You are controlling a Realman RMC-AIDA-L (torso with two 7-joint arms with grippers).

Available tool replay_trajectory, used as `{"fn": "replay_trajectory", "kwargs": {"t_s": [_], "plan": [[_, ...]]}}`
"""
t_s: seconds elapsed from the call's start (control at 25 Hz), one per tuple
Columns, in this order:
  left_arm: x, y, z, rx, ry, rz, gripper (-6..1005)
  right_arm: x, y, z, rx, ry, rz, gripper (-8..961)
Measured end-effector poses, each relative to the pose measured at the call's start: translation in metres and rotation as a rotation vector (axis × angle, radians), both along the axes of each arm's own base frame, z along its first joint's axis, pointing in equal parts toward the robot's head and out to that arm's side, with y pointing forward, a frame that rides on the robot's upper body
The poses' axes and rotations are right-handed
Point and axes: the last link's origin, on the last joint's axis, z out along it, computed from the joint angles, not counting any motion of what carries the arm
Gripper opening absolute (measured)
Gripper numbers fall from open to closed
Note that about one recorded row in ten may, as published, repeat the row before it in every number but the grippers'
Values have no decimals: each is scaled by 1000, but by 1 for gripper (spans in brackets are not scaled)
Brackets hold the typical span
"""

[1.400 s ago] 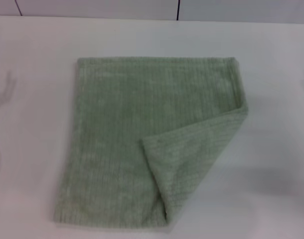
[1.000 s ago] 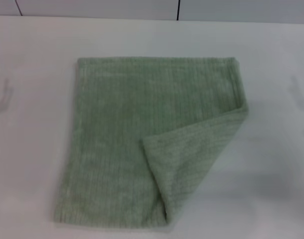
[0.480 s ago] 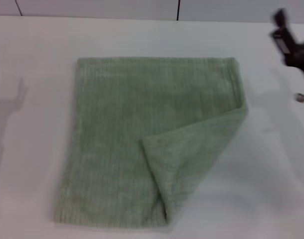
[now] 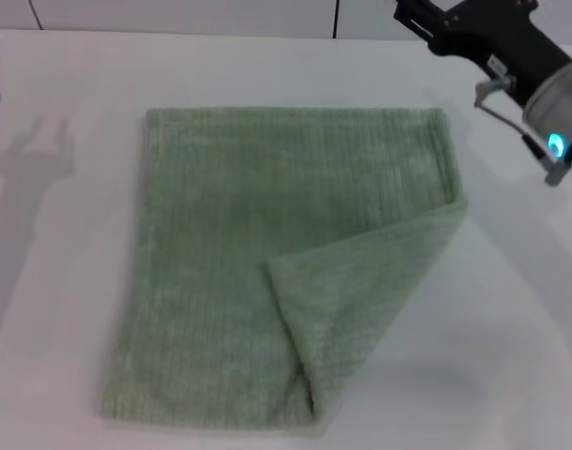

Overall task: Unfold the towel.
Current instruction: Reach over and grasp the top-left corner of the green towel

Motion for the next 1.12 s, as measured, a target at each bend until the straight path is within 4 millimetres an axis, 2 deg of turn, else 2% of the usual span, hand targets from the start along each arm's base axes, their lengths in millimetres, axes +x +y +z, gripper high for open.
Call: {"fn": "replay_trajectory", "kwargs": {"t_s": [0.16, 0.2, 0.32, 0.4, 0.56, 0.6, 0.64, 0.68, 0.76, 0.8, 0.92, 1.12], "plan": [[12, 21, -3, -147, 81, 136, 298, -15, 6, 9, -101, -60, -79, 838], [22, 28, 0, -214, 105, 186, 272, -23, 6, 11, -177, -112, -125, 838], [33, 32, 2, -294, 129, 251, 194, -35, 8, 19, -274, -184, -186, 837], [48, 36, 5, -409, 198, 360, 142, -40, 11, 24, -325, -225, -219, 837], [62, 37, 6, -491, 263, 422, 60, -46, 11, 28, -416, -275, -234, 837], [74, 36, 3, -564, 298, 454, 39, -51, 9, 29, -495, -294, -230, 837], [74, 36, 3, -564, 298, 454, 19, -51, 9, 29, -495, -294, -230, 837], [83, 35, 2, -637, 325, 473, -2, -54, 9, 30, -531, -305, -232, 837], [83, 35, 2, -637, 325, 473, -2, -58, 10, 32, -579, -330, -237, 837], [100, 37, -8, -805, 368, 476, -2, -62, 10, 34, -617, -354, -245, 837], [103, 37, -10, -835, 372, 477, -2, -66, 8, 34, -656, -381, -247, 837], [107, 39, -16, -857, 362, 466, -2, -64, -3, 10, -837, -421, -270, 837]]}}
